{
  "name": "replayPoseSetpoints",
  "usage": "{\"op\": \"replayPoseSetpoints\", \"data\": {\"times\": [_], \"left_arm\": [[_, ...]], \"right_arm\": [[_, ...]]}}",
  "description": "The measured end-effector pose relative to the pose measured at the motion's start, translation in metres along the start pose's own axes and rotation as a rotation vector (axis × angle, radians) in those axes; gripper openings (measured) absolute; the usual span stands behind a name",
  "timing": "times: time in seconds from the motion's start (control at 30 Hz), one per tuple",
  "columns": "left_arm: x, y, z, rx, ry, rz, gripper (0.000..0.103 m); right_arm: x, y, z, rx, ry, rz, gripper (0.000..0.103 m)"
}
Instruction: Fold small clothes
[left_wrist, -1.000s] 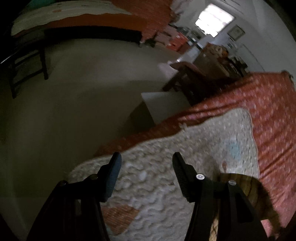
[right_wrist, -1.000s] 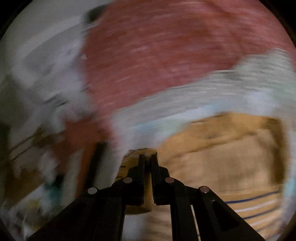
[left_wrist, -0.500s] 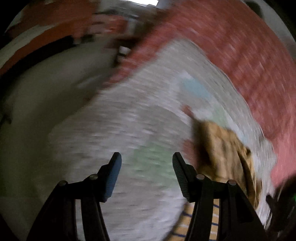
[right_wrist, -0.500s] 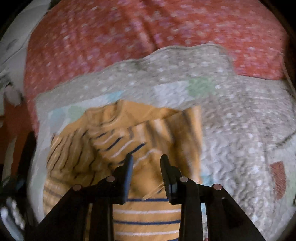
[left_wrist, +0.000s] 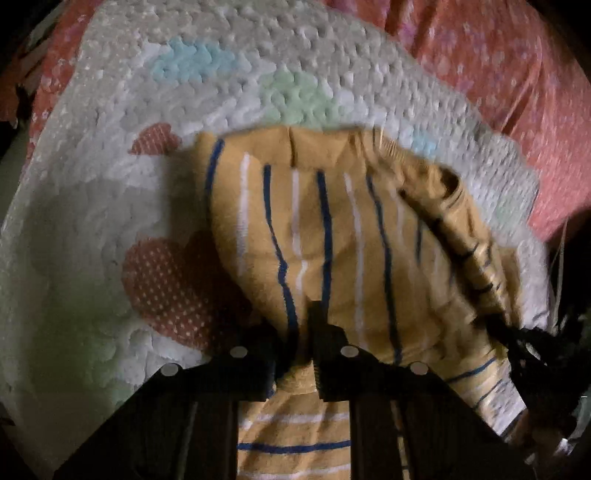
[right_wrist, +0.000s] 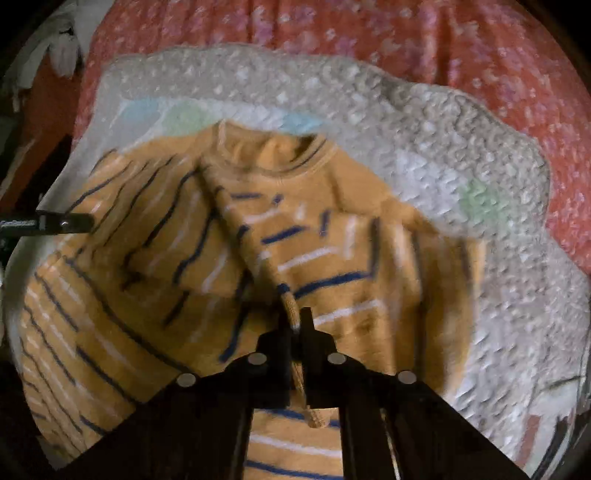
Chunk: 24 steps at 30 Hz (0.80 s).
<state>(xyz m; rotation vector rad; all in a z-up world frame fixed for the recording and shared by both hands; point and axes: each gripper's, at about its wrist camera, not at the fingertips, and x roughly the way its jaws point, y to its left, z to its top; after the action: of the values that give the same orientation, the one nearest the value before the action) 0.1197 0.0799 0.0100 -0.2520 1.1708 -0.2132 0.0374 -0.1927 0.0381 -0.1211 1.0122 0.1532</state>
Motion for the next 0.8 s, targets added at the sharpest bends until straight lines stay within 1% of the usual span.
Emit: {"op": "replayPoseSetpoints", "data": {"times": [0.07, 0.13, 0.2, 0.23, 0.27, 0.3, 0.33, 0.37, 0.4, 0.43, 0.5, 0.57, 0.6, 0.7, 0.73, 0.77, 0.8], "left_arm": [[-0.012, 0.005, 0.004, -0.019, -0.043, -0.016, 0.015], [-0.019, 0.014, 0.008, -0.05, -0.069, -0.031, 0.015], [-0.022, 0.023, 0.01, -0.083, -0.075, -0.05, 0.015], [-0.025, 0.028, 0.01, -0.098, -0.082, -0.054, 0.016], [-0.029, 0.034, 0.01, -0.113, -0.094, -0.049, 0.018], [-0.033, 0.04, 0.01, -0.123, -0.108, -0.027, 0.019], [-0.038, 0.046, 0.01, -0.131, -0.122, 0.006, 0.024], [-0.04, 0.05, 0.01, -0.136, -0.133, 0.03, 0.03], [-0.044, 0.054, 0.008, -0.136, -0.14, 0.038, 0.032], [-0.046, 0.056, 0.008, -0.129, -0.141, 0.037, 0.037], [-0.049, 0.053, 0.004, -0.084, -0.127, 0.026, 0.048], [-0.042, 0.043, 0.0, -0.024, -0.1, 0.035, 0.067], [-0.033, 0.034, -0.002, 0.012, -0.081, 0.05, 0.068], [-0.004, 0.013, -0.005, 0.079, -0.019, 0.07, 0.068], [0.006, 0.006, -0.007, 0.101, 0.006, 0.073, 0.063], [0.011, 0.002, -0.009, 0.115, 0.023, 0.077, 0.032], [0.017, -0.001, -0.01, 0.127, 0.048, 0.087, 0.02]], "right_arm": [[-0.007, -0.027, 0.014, 0.087, -0.032, -0.044, 0.004], [-0.004, -0.064, 0.03, 0.21, -0.047, -0.097, 0.004], [0.007, -0.091, 0.04, 0.301, -0.025, -0.132, 0.006], [0.016, -0.103, 0.042, 0.343, 0.007, -0.134, 0.007], [0.019, -0.108, 0.042, 0.364, 0.024, -0.139, 0.01], [0.018, -0.112, 0.041, 0.384, 0.016, -0.145, 0.015], [0.01, -0.112, 0.039, 0.405, -0.02, -0.14, 0.018], [0.002, -0.111, 0.035, 0.427, -0.056, -0.13, 0.027], [-0.003, -0.11, 0.032, 0.447, -0.081, -0.118, 0.039], [-0.01, -0.109, 0.027, 0.465, -0.102, -0.095, 0.043], [-0.016, -0.106, 0.022, 0.472, -0.113, -0.043, 0.044], [-0.022, -0.101, 0.011, 0.461, -0.121, 0.0, 0.044], [-0.024, -0.1, 0.008, 0.456, -0.124, 0.005, 0.044], [-0.029, -0.104, -0.009, 0.46, -0.113, -0.013, 0.044], [-0.031, -0.11, -0.015, 0.475, -0.105, -0.017, 0.044], [-0.035, -0.114, -0.021, 0.491, -0.099, -0.017, 0.044], [-0.038, -0.118, -0.025, 0.504, -0.099, -0.017, 0.044]]}}
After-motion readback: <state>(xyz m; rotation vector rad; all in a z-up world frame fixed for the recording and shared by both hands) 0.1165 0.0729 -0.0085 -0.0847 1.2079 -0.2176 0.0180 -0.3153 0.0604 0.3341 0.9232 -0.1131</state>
